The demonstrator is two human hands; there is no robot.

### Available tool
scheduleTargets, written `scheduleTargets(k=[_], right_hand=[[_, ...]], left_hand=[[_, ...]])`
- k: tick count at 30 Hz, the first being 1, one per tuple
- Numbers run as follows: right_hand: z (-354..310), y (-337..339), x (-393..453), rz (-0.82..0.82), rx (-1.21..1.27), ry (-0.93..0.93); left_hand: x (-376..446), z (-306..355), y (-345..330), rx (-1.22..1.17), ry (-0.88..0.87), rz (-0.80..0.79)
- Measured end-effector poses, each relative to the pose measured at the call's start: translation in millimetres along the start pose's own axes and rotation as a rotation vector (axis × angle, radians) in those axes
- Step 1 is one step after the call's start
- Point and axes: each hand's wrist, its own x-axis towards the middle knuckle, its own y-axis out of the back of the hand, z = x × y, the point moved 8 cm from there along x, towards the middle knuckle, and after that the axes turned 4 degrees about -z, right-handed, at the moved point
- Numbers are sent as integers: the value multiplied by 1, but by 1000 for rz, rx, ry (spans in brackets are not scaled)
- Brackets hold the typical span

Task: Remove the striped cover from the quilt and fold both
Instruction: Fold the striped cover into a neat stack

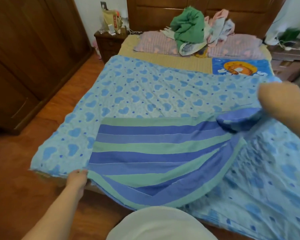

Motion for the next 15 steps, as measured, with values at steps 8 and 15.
scheduleTargets(k=[8,15], right_hand=[[-313,60,-25,-2,514,529],[-459,-55,-161,-731,819,639]], left_hand=[[-76,13,-31,-110,-35,-324],[-137,51,-74,-143,-201,-734]])
